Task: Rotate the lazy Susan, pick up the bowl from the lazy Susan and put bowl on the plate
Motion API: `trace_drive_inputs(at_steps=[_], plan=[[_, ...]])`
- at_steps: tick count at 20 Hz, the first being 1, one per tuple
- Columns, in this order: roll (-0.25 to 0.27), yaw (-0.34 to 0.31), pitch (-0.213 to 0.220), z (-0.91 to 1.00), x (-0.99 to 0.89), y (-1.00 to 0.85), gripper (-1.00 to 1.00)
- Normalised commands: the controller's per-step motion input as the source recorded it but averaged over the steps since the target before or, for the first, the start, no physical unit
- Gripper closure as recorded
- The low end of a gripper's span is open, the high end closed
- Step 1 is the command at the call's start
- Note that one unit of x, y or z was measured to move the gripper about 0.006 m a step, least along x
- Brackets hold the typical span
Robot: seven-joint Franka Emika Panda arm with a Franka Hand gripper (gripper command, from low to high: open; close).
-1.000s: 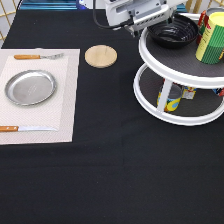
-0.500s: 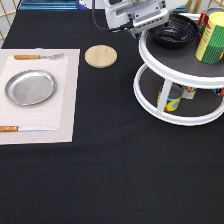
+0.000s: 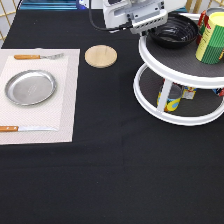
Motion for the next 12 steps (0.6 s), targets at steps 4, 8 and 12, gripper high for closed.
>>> trace_drive_inputs(at_steps=[4, 8, 12], plan=[[-0.08, -0.068, -0.108, 0.1, -0.02, -0.06, 1.0], [-0.02, -0.077, -0.005, 0.71, 0.0, -0.29, 1.0], [0.015, -0.088, 0.071, 0.91, 0.0, -0.6, 1.0]])
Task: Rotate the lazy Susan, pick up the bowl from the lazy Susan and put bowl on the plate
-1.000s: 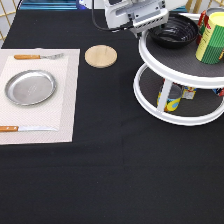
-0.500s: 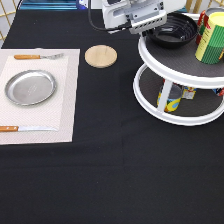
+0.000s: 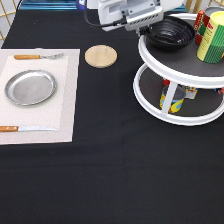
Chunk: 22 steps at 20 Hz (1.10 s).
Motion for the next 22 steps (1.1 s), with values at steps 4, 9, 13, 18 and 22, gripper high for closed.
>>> trace_drive_inputs(at_steps=[4, 9, 13, 18, 22], plan=[[0.001, -0.115, 0.044, 0.59, 0.0, -0.69, 1.0], [-0.012, -0.146, -0.031, 0.06, 0.0, -0.6, 1.0], [-0.004, -0.215, -0.051, -0.01, -0.03, -0.44, 1.0], [-0.012, -0.264, -0.106, -0.18, -0.1, -0.3, 1.0], [-0.006, -0.296, -0.135, -0.23, -0.08, -0.21, 1.0]])
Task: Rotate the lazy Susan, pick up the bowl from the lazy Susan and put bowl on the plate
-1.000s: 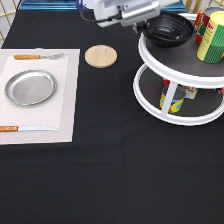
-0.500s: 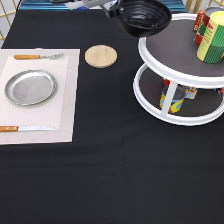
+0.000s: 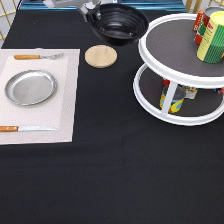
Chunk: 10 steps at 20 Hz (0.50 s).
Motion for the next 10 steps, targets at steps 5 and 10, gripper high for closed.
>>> trace_drive_inputs(at_steps=[5, 10], plan=[[-0.002, -0.295, -0.144, -0.25, -0.06, -0.22, 1.0], [0.0, -0.238, -0.066, -0.16, -0.09, -0.39, 1.0]])
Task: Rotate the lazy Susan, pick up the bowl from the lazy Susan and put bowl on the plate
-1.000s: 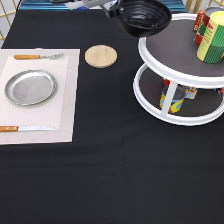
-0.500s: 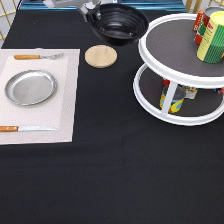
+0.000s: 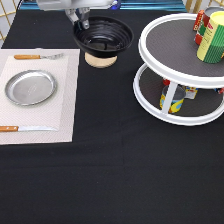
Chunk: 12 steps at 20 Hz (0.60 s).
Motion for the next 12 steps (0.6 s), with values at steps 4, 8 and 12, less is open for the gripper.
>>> trace_drive_inputs(at_steps=[4, 8, 12], plan=[[0.0, -0.2, -0.004, -0.14, -0.21, -0.5, 1.0], [0.0, -0.192, 0.022, -0.07, -0.24, -0.52, 1.0], [0.0, -0.214, 0.014, -0.12, -0.28, -0.46, 1.0]])
